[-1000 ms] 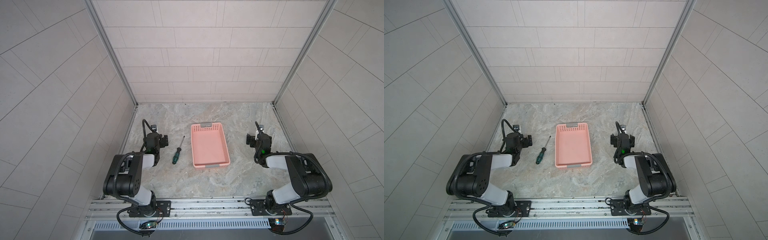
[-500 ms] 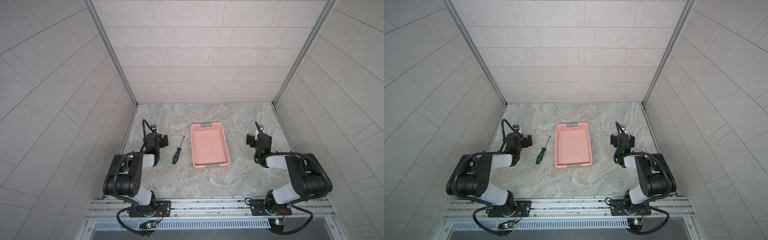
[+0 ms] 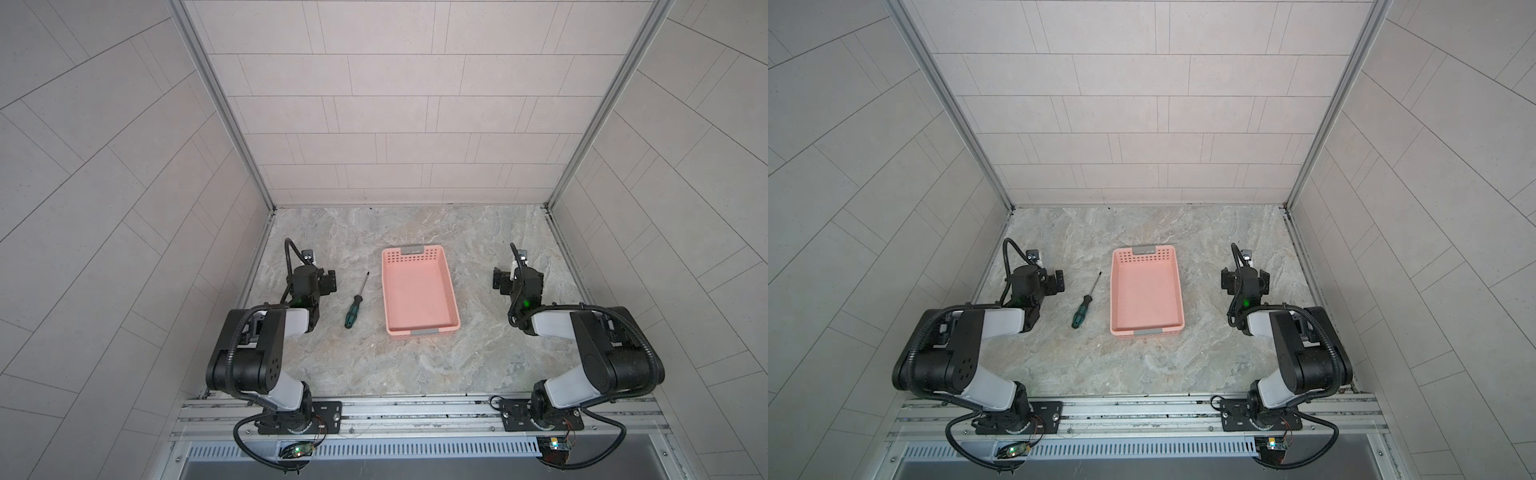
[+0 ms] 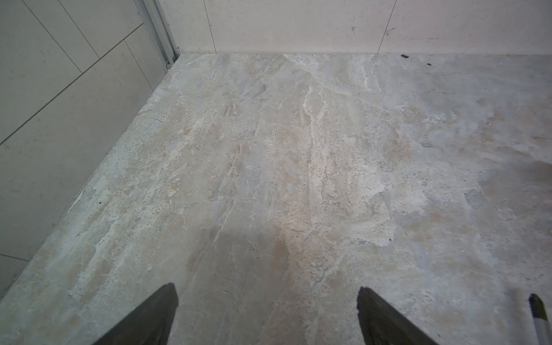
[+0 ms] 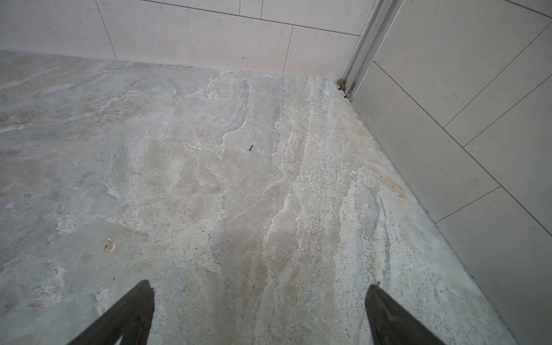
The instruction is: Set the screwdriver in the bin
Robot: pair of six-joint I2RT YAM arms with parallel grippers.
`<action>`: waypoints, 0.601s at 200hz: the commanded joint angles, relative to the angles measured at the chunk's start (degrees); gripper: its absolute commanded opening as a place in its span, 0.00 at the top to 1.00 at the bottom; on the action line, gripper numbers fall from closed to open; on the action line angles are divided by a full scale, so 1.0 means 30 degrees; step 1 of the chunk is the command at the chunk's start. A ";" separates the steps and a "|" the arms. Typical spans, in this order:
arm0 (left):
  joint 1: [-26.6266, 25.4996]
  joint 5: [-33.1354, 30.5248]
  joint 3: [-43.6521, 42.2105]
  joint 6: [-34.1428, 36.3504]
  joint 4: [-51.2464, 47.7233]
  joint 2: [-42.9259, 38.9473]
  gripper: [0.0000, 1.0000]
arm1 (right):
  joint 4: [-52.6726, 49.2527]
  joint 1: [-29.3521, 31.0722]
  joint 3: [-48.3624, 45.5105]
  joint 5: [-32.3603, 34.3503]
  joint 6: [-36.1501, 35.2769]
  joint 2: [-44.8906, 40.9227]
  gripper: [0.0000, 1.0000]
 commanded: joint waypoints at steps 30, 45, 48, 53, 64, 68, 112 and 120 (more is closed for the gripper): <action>-0.0086 -0.0091 0.0145 0.0059 0.0342 -0.0094 0.00 | -0.0069 0.0053 0.0090 0.0255 0.0003 -0.0012 0.00; -0.0056 -0.0015 0.0277 0.0081 0.0234 0.0080 0.00 | -0.0069 0.0020 0.0083 0.0182 0.0039 -0.0012 0.00; -0.0060 -0.0015 0.0303 0.0081 0.0179 0.0100 0.00 | -0.0047 0.0016 0.0039 0.0182 0.0059 -0.0030 0.00; -0.0052 -0.0029 0.0335 0.0081 0.0167 0.0094 0.00 | 0.0010 0.0022 0.0028 0.0208 0.0058 -0.0066 0.00; -0.0079 -0.0050 0.0393 0.0082 0.0109 0.0150 0.00 | 0.0134 -0.0112 -0.0099 0.0138 0.0157 -0.0150 0.00; -0.0058 -0.0030 0.0394 0.0081 0.0108 0.0134 0.00 | 0.0178 -0.0186 -0.0137 0.0034 0.0211 -0.0198 0.00; -0.0057 -0.0054 0.0277 0.0052 0.0196 0.0015 0.00 | -0.7089 -0.0620 0.2596 0.0809 0.1405 -0.2331 0.00; -0.0057 -0.0044 0.0277 0.0052 0.0196 0.0028 0.00 | -0.9459 -0.0943 0.3553 0.0635 0.2171 -0.2539 0.00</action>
